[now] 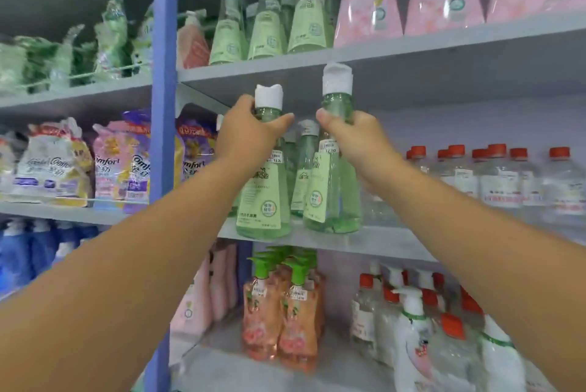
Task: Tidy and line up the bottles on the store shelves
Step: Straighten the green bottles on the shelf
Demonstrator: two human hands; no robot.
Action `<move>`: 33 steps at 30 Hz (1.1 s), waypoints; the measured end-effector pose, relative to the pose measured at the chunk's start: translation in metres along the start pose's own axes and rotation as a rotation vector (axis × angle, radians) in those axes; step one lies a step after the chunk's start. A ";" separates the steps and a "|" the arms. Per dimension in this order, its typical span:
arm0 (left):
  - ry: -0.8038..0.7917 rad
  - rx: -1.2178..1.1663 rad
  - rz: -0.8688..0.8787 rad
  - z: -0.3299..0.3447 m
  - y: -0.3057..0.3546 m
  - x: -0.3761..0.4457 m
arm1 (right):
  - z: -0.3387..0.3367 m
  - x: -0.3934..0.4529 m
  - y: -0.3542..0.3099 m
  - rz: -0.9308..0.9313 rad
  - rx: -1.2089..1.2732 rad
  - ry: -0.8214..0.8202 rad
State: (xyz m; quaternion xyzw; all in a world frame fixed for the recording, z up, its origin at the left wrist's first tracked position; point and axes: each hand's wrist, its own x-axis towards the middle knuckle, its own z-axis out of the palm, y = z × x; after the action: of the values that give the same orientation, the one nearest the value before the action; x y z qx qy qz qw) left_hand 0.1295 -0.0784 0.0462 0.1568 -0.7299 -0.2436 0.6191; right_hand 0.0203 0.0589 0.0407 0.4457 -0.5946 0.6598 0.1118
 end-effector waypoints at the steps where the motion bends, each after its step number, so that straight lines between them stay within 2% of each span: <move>1: 0.010 0.011 -0.016 0.007 -0.009 0.005 | 0.008 0.008 0.013 0.015 -0.031 -0.019; 5: 0.008 0.047 -0.025 0.027 -0.036 0.027 | 0.028 0.035 0.050 0.078 -0.083 -0.070; 13: -0.074 0.079 0.002 0.055 -0.072 0.049 | 0.043 0.060 0.074 0.190 -0.174 -0.166; 17: -0.162 0.051 0.074 0.049 -0.085 0.036 | 0.044 0.063 0.083 0.185 -0.235 -0.114; 22: -0.343 0.070 0.036 0.038 -0.132 -0.013 | 0.041 0.068 0.089 0.202 -0.366 -0.079; 26: -0.349 0.088 0.054 0.040 -0.147 -0.011 | 0.044 0.060 0.086 0.212 -0.376 -0.014; 30: -0.373 0.235 0.121 0.037 -0.158 0.004 | 0.058 0.050 0.079 0.202 -0.378 0.045; 33: -0.410 0.204 0.116 0.037 -0.166 0.011 | 0.071 0.048 0.077 0.228 -0.356 0.046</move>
State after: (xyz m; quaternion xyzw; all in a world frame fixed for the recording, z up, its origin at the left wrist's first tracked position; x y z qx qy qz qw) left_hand 0.0792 -0.2165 -0.0396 0.1235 -0.8690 -0.1596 0.4518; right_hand -0.0275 -0.0433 0.0154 0.3336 -0.7454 0.5629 0.1272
